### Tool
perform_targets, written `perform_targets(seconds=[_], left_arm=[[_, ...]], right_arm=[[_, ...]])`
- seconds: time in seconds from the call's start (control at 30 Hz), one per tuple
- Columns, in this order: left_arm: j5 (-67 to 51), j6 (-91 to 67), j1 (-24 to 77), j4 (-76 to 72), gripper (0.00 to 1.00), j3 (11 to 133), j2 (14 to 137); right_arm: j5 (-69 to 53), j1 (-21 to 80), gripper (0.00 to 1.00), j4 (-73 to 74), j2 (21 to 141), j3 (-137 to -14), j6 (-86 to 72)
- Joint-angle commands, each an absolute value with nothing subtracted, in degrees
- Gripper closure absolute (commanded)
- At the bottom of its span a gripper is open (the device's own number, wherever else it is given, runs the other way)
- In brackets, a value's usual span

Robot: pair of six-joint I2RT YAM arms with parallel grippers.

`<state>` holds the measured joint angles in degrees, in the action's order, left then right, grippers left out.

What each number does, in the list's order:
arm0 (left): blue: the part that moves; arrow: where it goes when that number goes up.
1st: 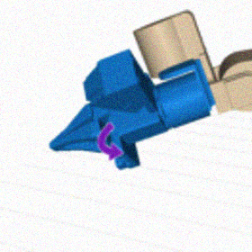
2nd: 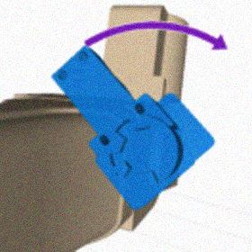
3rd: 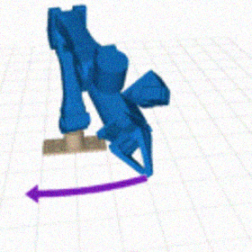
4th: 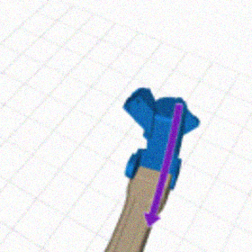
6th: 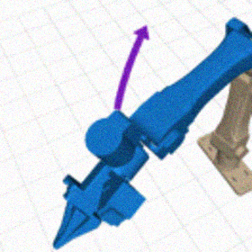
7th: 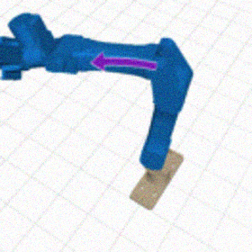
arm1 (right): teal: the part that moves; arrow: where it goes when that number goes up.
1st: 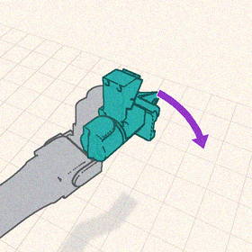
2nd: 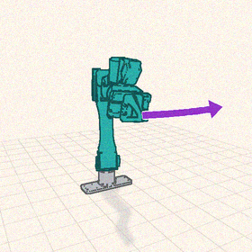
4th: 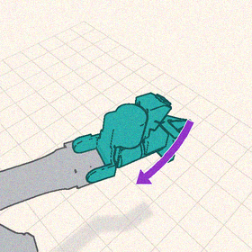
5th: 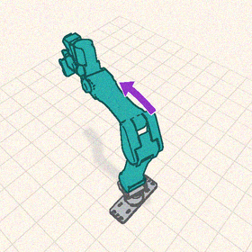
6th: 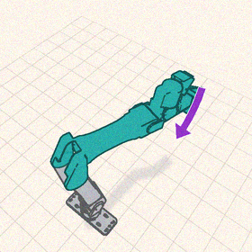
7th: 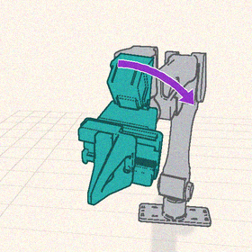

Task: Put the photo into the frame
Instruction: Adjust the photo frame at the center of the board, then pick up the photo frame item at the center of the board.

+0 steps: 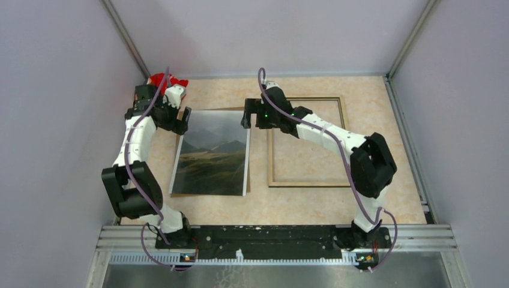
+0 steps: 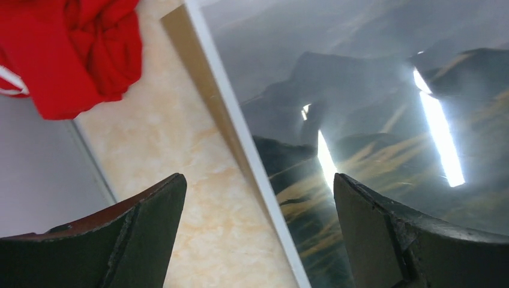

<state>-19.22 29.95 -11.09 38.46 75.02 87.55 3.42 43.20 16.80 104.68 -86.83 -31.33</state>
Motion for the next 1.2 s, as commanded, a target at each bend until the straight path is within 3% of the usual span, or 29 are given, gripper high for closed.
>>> perform_targets(seconds=[0.0,0.27,0.57,1.17], left_arm=[[-9.64,31.08,-12.36,30.93,0.02,72.68,90.72],[1.67,30.58,-12.72,20.86,0.02,69.56,97.27],[5.84,28.82,-12.88,14.47,0.05,69.15,102.88],[4.33,26.3,-13.84,14.37,0.14,68.03,108.0]], right_arm=[[-0.81,42.87,0.02,14.0,110.16,-88.98,-35.3],[-4.05,42.08,0.11,14.8,120.24,-95.74,-36.92],[-6.63,39.62,0.13,11.57,124.97,-94.82,-40.44],[-9.83,38.43,0.17,9.02,129.7,-95.8,-44.3]])
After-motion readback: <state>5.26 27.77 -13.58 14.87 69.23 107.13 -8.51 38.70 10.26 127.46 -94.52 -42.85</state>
